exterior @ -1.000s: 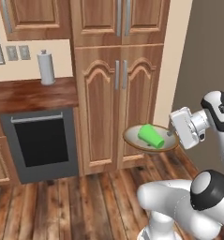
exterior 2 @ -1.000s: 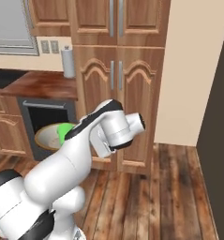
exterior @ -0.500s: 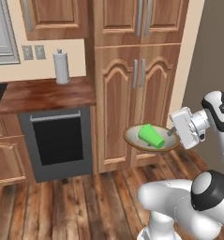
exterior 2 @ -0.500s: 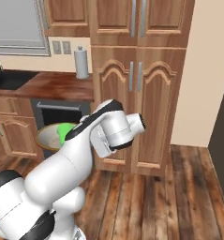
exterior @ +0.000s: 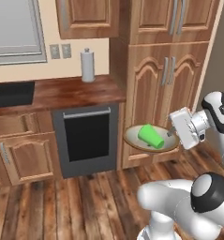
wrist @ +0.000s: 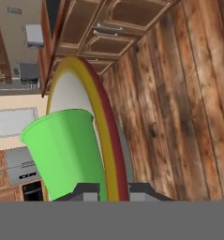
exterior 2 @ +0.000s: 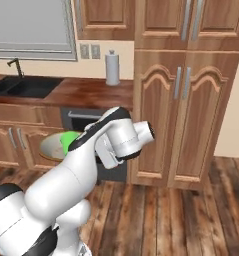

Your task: Place the cup inside the bowl on the dining table and move the bowl to any counter.

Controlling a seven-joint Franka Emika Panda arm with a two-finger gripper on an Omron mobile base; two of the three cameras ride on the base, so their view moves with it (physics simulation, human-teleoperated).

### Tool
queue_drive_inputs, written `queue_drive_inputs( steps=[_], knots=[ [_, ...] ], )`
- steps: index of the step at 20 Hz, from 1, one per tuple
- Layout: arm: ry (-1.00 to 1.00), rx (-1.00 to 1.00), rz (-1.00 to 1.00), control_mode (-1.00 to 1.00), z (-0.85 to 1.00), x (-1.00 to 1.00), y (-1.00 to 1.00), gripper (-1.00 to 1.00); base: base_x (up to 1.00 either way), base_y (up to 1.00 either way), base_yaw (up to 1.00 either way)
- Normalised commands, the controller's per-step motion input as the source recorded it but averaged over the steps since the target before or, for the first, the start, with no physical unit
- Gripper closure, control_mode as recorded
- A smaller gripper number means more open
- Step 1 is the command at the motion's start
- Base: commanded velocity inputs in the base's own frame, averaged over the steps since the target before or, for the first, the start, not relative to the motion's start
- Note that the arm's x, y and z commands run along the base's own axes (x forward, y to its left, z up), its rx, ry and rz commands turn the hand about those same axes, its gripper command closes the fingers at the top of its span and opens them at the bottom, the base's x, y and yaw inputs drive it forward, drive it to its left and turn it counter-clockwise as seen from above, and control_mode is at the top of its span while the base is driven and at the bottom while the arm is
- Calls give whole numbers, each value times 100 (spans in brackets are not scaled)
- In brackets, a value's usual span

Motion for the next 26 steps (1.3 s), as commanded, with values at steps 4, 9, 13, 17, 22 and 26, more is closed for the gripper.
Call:
queue_drive_inputs(
  steps=[4,9,13,17,22,26],
  knots=[
    [0,0,0,100,0,0,0,100,0,84,-4],
    [0,0,0,100,0,0,0,100,0,84,-5],
    [0,0,0,100,0,0,0,100,0,89,-5],
    [0,0,0,100,0,0,0,100,0,93,-4],
    [0,0,0,100,0,0,0,100,0,98,-2],
    [0,0,0,100,0,0,0,100,1,99,-1]
  ],
)
